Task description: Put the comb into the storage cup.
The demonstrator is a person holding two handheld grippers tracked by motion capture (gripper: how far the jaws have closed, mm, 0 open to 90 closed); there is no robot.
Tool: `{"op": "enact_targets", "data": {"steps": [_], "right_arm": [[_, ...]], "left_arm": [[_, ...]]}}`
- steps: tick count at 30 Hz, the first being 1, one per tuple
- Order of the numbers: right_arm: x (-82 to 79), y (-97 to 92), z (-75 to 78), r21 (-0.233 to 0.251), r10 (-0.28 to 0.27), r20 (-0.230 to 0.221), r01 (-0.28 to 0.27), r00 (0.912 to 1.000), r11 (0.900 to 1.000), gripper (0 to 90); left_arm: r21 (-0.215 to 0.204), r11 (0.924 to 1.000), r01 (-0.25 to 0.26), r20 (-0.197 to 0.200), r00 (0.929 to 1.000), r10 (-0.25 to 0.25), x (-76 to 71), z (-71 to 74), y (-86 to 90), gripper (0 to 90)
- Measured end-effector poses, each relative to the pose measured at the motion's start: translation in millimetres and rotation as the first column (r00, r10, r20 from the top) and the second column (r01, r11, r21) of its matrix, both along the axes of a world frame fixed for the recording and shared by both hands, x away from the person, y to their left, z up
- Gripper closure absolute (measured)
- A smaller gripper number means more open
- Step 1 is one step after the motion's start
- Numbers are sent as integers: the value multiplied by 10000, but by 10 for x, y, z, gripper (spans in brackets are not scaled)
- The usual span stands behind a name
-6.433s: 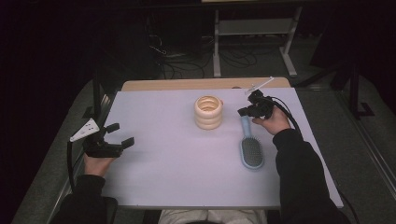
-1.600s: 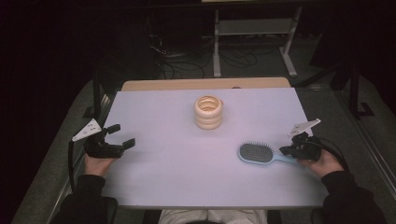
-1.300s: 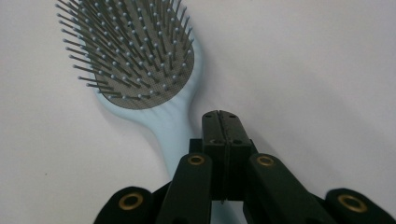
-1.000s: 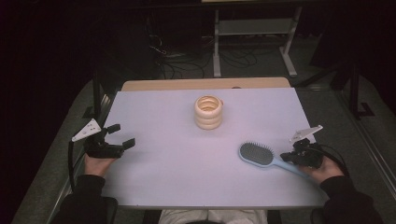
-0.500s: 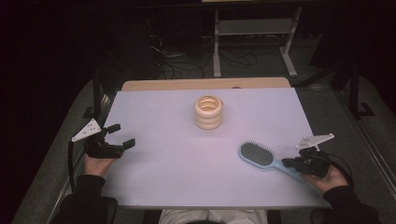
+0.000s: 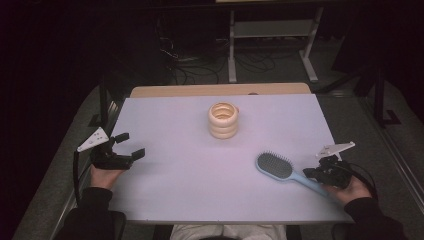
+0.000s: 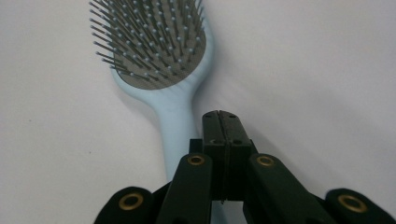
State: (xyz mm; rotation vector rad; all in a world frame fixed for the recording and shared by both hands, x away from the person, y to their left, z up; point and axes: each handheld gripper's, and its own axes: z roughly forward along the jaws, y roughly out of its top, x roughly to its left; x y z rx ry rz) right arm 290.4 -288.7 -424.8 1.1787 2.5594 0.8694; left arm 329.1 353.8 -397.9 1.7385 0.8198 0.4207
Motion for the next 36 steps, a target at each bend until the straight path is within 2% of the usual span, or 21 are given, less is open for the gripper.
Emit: {"op": "enact_targets", "data": {"steps": [5,11,18,23,30,36], "right_arm": [[-12,48,-7,-188,215,-339,-221,9992,9996,887],[-41,42,152,-148,331,-52,-332,9994,9993,887],[-82,108,432,-167,645,498,-638,9967,9978,859],[-77,161,604,-467,903,754,-869,9931,9951,824],[-2,252,784,-940,1181,731,-1110,9903,9894,777],[70,331,804,-1199,1318,608,-1239,9894,9850,703]], "left_arm": [[13,10000,-23,6,10000,23,-4,2,2,0],[85,10000,-28,-73,10000,29,3,-7,2,0],[64,10000,-59,-81,9999,60,-1,-8,5,0],[80,10000,-56,-108,9999,57,-2,-9,5,0],[65,10000,-67,-107,9999,68,-1,-9,4,0],[55,10000,-63,-113,9999,64,0,-9,5,0]]}}
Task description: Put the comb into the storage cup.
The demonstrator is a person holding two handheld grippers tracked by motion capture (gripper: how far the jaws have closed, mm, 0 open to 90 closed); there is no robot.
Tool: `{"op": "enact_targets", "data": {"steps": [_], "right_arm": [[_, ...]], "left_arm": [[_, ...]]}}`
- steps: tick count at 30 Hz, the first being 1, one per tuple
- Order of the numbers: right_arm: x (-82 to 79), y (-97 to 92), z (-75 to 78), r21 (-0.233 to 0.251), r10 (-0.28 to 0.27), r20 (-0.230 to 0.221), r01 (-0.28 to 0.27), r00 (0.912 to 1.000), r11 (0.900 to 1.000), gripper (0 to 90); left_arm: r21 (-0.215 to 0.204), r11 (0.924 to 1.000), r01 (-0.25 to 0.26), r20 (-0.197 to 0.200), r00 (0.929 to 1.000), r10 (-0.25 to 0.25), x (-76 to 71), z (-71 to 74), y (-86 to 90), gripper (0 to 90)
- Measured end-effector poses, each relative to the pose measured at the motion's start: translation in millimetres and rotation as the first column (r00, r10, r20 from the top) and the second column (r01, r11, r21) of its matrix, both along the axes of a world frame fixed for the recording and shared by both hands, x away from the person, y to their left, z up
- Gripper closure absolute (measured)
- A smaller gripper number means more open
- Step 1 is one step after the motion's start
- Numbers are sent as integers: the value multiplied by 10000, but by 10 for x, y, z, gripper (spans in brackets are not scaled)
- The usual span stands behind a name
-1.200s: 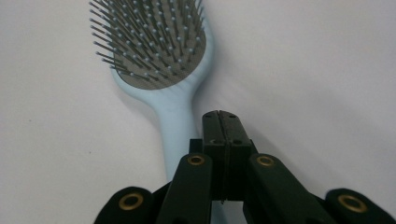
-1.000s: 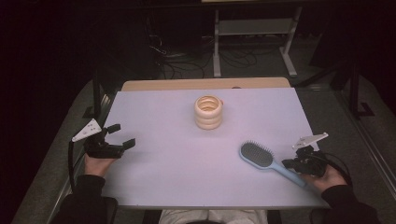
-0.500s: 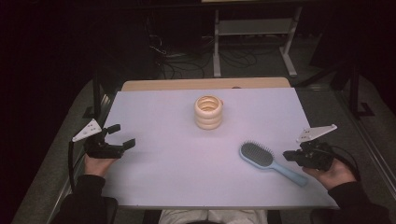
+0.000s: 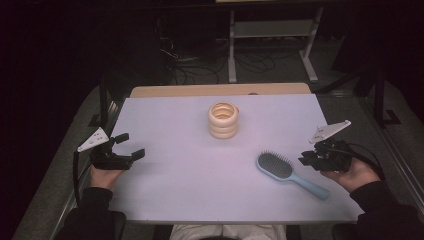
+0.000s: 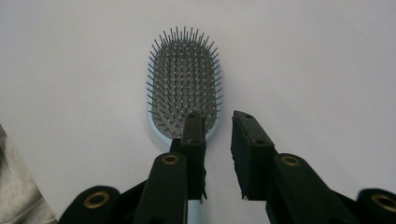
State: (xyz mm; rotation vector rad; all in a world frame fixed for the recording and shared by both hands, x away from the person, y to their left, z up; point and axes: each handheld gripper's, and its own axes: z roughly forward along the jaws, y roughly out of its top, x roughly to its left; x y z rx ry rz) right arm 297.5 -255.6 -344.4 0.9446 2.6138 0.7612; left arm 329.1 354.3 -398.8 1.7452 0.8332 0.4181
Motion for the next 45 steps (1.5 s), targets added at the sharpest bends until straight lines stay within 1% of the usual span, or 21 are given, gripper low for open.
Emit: {"op": "enact_targets", "data": {"steps": [3,9,11,13,15,17,18,21,23,24,26,29,37,38,45], "right_arm": [[38,27,-6,-66,25,-64,-25,10000,10000,598],[109,54,-50,-482,40,-428,-61,9991,9988,432],[125,55,-67,-553,2,-589,-35,9983,9985,396],[143,59,-93,-671,25,-716,-73,9974,9977,323],[162,65,-123,-725,167,-878,-231,9960,9971,259],[176,73,-152,-776,235,-861,-302,9960,9965,177],[186,79,-172,-780,219,-951,-294,9952,9965,144],[203,93,-223,-712,315,-930,-382,9952,9967,101],[214,109,-267,-825,155,-939,-233,9955,9963,0],[215,117,-286,-934,123,-985,-216,9951,9954,0],[217,123,-320,-1026,242,-989,-344,9948,9941,0],[215,122,-350,-959,309,-1243,-430,9918,9945,0],[208,117,-451,-1006,338,-1492,-492,9882,9937,0],[209,116,-466,-1077,356,-1534,-525,9875,9928,0],[196,117,-593,-1038,423,-1793,-616,9829,9927,0]], "left_arm": [[-7,10000,-3,-5,10000,3,2,-3,-4,0],[-3,10000,0,-7,10000,0,3,-4,-5,0],[4,10000,10,-29,10000,-10,5,-6,-5,0],[6,10000,14,-30,10000,-14,6,-7,-6,0],[20,10000,15,-44,10000,-15,10,-9,-7,0],[48,10000,21,-60,10000,-20,14,-11,-7,0],[57,10000,17,-60,10000,-17,15,-12,-9,0],[55,10000,7,-47,10000,-6,14,-11,-6,0],[54,10000,7,-45,10000,-6,14,-11,-6,0],[55,10000,9,-43,10000,-9,14,-11,-7,0],[60,10000,2,-49,10000,-1,13,-11,-7,0],[44,10000,10,-32,10000,-10,12,-10,-7,0],[66,10000,16,-34,10000,-15,12,-10,-7,0],[63,10000,14,-31,10000,-14,12,-10,-7,0],[85,10000,25,-45,10000,-24,14,-12,-7,0]]}}
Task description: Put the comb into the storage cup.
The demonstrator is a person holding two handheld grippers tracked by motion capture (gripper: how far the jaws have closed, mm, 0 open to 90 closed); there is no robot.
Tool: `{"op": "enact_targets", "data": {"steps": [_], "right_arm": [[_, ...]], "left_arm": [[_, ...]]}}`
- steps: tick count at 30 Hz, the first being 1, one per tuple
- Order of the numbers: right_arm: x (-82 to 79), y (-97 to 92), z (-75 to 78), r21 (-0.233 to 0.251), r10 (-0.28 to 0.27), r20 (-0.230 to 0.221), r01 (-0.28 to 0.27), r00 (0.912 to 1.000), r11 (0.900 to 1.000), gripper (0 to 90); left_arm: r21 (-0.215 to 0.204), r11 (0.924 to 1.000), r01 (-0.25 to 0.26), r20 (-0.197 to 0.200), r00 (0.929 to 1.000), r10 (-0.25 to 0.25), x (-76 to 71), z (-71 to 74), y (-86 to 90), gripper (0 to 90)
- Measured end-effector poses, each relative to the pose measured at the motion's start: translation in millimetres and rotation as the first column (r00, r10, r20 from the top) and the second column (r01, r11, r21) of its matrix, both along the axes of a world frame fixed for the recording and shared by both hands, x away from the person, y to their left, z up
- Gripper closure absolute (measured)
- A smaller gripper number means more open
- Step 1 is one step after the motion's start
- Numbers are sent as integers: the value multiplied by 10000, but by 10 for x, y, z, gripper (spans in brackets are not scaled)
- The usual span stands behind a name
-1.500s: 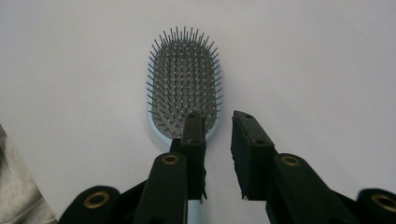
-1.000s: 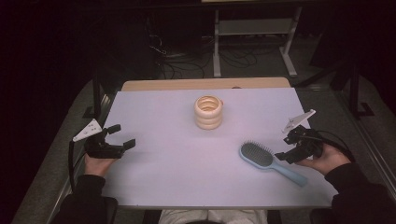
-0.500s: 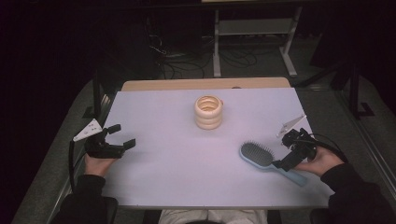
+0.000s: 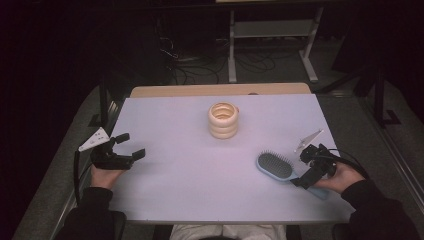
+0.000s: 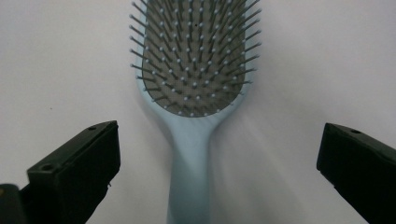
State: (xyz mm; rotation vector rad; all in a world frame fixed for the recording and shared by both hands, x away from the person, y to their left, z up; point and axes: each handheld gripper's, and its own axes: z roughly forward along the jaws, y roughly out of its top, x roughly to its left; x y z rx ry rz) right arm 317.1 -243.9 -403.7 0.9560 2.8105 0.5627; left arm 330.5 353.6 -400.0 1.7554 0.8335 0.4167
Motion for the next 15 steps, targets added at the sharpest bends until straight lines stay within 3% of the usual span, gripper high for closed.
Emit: {"op": "enact_targets", "data": {"steps": [6,15], "right_arm": [[-10,4,-94,-51,46,-244,-47,9997,10000,0],[-21,16,-165,-173,107,-418,-115,9991,9998,105]], "left_arm": [[9,10000,1,9,10000,-1,0,0,0,0],[5,10000,6,-1,10000,-6,0,-1,-1,0]]}}
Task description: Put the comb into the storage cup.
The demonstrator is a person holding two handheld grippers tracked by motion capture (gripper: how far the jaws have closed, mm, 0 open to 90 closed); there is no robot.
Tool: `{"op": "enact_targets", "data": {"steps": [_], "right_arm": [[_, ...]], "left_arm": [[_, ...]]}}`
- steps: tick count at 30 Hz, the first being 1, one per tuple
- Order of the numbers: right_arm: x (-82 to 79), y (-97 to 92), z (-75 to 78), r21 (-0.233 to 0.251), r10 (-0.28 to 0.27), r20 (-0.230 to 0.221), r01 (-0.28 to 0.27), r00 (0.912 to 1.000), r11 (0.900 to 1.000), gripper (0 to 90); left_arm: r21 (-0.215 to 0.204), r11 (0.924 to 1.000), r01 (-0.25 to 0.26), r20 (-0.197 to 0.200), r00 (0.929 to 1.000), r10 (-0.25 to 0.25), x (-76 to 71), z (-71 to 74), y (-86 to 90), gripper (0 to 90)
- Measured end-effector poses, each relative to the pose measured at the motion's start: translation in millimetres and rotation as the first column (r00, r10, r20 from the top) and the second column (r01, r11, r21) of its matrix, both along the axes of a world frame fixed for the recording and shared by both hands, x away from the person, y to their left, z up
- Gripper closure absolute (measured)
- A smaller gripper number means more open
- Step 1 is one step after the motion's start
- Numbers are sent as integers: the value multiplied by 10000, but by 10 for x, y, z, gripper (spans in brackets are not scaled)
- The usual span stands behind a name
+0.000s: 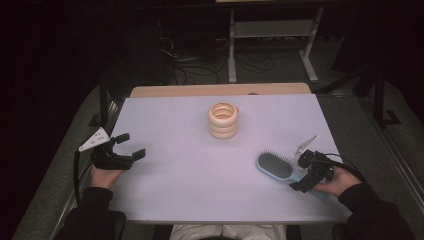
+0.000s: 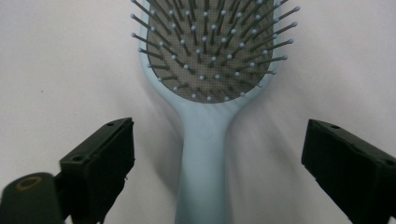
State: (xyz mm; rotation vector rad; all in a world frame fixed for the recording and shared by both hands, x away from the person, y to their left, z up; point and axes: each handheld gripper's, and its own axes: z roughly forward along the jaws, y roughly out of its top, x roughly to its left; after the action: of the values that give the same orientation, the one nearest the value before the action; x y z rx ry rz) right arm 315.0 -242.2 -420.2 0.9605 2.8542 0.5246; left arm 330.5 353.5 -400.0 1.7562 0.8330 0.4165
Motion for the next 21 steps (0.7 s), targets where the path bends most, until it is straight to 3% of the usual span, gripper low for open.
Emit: {"op": "enact_targets", "data": {"steps": [7,16,21], "right_arm": [[-10,-28,-32,59,37,-160,-36,9999,10000,149],[-20,-41,-19,140,195,-130,-193,9997,9997,351],[-22,-30,-29,56,238,-203,-237,9995,9997,409]], "left_arm": [[18,10000,-6,-6,10000,6,1,-2,-1,0],[42,10000,5,9,10000,-5,2,-1,1,0],[30,10000,-3,-1,10000,3,1,-1,0,0]]}}
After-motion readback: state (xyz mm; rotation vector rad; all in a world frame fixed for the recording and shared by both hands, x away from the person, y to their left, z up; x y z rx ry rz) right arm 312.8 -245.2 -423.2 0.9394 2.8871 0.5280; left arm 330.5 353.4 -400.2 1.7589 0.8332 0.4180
